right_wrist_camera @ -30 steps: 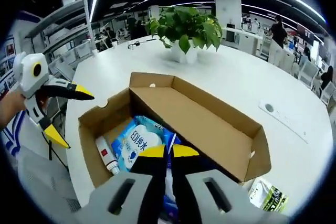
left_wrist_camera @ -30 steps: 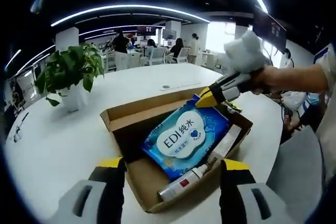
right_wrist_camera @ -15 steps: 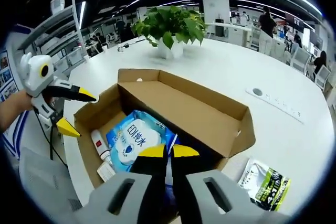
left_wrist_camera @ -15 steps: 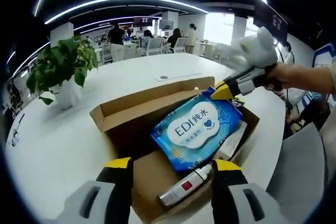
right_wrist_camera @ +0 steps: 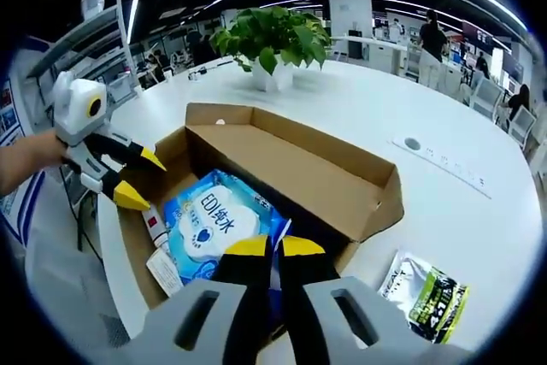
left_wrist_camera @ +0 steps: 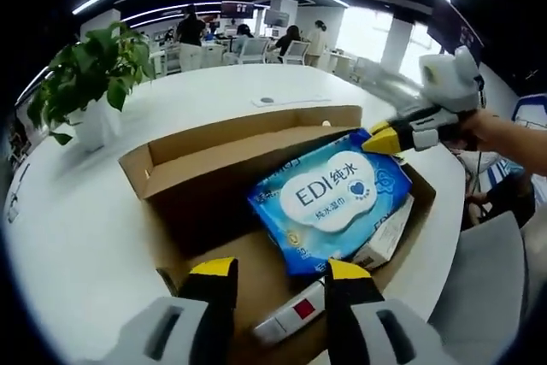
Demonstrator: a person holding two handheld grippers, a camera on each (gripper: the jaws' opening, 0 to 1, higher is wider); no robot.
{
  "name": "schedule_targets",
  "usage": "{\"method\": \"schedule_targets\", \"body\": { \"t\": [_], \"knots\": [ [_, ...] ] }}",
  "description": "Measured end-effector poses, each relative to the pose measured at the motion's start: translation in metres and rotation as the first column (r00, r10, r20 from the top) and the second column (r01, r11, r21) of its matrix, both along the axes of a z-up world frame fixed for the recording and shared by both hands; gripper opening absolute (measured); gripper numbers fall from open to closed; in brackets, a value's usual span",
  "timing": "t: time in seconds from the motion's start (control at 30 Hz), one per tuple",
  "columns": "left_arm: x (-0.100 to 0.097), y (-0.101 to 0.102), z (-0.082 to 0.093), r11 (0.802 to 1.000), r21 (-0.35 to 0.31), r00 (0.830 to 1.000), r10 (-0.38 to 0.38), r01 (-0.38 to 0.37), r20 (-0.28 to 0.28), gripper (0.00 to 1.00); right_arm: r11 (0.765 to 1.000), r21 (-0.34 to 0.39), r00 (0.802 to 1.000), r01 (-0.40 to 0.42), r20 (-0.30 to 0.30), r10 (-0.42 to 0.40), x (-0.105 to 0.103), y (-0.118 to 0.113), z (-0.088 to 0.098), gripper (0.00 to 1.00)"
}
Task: Operate the shoe box by opening the lid, removing the specified soft item, and placing it in the target area until the item is outside and the box remains undamaged.
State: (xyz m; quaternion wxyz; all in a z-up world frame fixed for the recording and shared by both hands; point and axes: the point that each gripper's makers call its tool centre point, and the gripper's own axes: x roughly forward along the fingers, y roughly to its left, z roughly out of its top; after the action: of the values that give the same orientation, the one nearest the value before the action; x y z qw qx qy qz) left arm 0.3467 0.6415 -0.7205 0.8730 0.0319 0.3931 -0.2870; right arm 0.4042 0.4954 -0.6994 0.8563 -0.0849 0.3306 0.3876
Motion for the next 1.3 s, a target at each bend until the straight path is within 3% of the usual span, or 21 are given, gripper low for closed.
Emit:
{"method": "schedule_targets", "body": {
  "t": [0.33,0.7,0.8,0.97,1.3],
  "knots": [
    [0.006,-0.008,-0.022,1.0,-0.011,0.998,-0.013,0.013,-0.063,0.33,1.0,-0.001,1.0,0.005,0.001,-0.005,-0.001,-0.001,-0.001,0.01],
    [0.011,-0.028,-0.037,0.992,-0.12,0.986,0.021,-0.041,-0.164,0.22,1.0,0.018,1.0,0.023,-0.009,-0.023,-0.002,-0.004,-0.005,0.01],
    [0.014,-0.029,-0.038,0.982,-0.158,0.978,0.073,-0.105,-0.197,0.18,0.999,0.025,0.999,0.035,-0.014,-0.034,-0.002,-0.004,-0.005,0.01],
    [0.016,-0.029,-0.037,0.977,-0.159,0.975,0.111,-0.142,-0.192,0.07,0.997,0.046,0.998,0.063,-0.026,-0.062,-0.002,-0.005,-0.006,0.0],
    [0.011,-0.026,-0.027,0.953,-0.217,0.964,0.164,-0.21,-0.211,0.03,0.99,0.091,0.994,0.105,-0.039,-0.102,-0.005,-0.005,0.0,0.0]
  ]
}}
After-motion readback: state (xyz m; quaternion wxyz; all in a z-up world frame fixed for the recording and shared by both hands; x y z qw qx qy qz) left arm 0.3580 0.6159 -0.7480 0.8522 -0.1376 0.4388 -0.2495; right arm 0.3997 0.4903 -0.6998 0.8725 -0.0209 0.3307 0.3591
